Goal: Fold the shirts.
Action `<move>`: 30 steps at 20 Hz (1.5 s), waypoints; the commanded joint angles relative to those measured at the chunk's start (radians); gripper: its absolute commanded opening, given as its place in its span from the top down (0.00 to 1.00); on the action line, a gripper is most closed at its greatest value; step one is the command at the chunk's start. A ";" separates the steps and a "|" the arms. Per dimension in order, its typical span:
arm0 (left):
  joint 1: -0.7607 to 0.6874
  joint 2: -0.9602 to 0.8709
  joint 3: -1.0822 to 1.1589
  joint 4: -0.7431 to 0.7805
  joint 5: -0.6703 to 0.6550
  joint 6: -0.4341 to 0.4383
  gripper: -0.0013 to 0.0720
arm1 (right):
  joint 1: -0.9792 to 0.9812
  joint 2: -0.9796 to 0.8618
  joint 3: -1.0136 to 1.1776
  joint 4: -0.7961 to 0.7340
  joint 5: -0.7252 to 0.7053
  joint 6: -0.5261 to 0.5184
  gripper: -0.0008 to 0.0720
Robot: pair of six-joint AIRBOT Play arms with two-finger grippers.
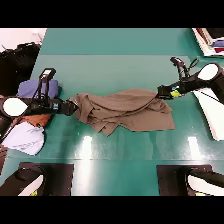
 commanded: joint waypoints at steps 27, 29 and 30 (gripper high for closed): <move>0.328 -0.496 0.086 -0.608 0.150 0.201 0.94 | -0.438 0.054 -0.179 0.090 0.117 -0.142 0.20; 0.328 -0.496 0.129 -0.605 0.135 0.201 0.94 | -0.407 -0.041 -0.131 0.089 0.092 -0.161 0.20; 0.328 -0.496 0.150 -0.605 0.124 0.201 0.94 | -0.393 -0.091 -0.100 0.090 0.079 -0.169 0.20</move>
